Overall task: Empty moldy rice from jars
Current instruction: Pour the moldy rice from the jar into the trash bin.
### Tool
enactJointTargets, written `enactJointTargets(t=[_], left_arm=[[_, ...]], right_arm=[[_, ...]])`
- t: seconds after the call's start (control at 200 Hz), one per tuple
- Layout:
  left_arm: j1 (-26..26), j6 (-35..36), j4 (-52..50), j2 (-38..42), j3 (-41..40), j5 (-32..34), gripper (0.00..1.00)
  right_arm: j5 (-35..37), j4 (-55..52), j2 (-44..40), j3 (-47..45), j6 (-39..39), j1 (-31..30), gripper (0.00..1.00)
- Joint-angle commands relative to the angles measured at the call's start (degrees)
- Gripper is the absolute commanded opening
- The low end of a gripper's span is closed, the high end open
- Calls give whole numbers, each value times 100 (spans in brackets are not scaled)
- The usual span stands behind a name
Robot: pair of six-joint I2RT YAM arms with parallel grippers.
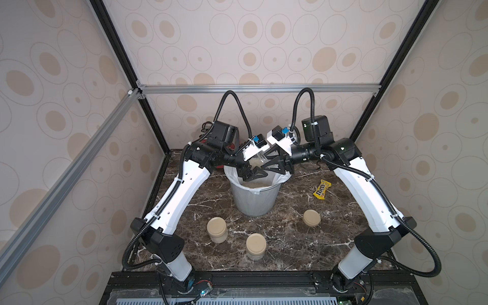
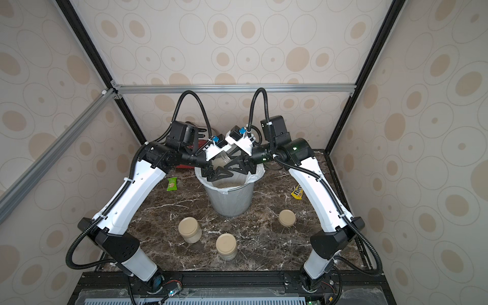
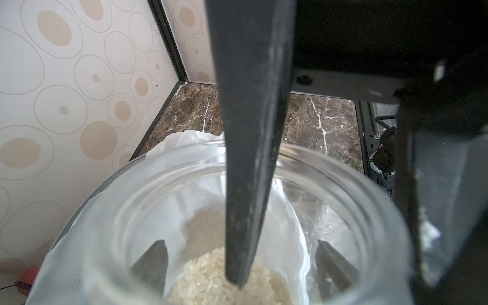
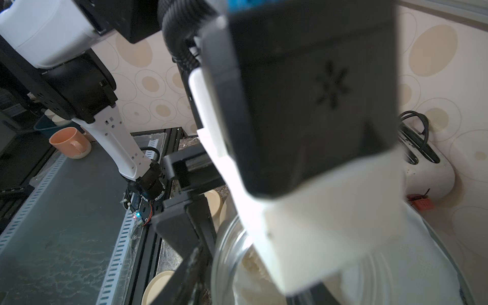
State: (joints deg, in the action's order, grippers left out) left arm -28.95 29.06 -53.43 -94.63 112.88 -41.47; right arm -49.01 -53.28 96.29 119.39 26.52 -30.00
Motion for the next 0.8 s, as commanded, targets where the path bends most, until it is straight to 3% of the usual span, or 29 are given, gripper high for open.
enactJointTargets(t=[0.0,0.12,0.386,0.641,0.796], left_arm=[[4,198,173,97,384,-159,40],[5,184,201,127,384,-159,41],[4,190,228,214,315,-38,46],[12,139,378,405,36,255,61],[60,76,479,553,-163,423,80]], right_arm=[[39,-407,198,217,305,-128,44],[92,-551,369,306,371,-206,35],[268,-79,306,49,27,-210,0],[466,586,110,-314,-494,-209,0],[589,864,24,-420,-722,-214,0]])
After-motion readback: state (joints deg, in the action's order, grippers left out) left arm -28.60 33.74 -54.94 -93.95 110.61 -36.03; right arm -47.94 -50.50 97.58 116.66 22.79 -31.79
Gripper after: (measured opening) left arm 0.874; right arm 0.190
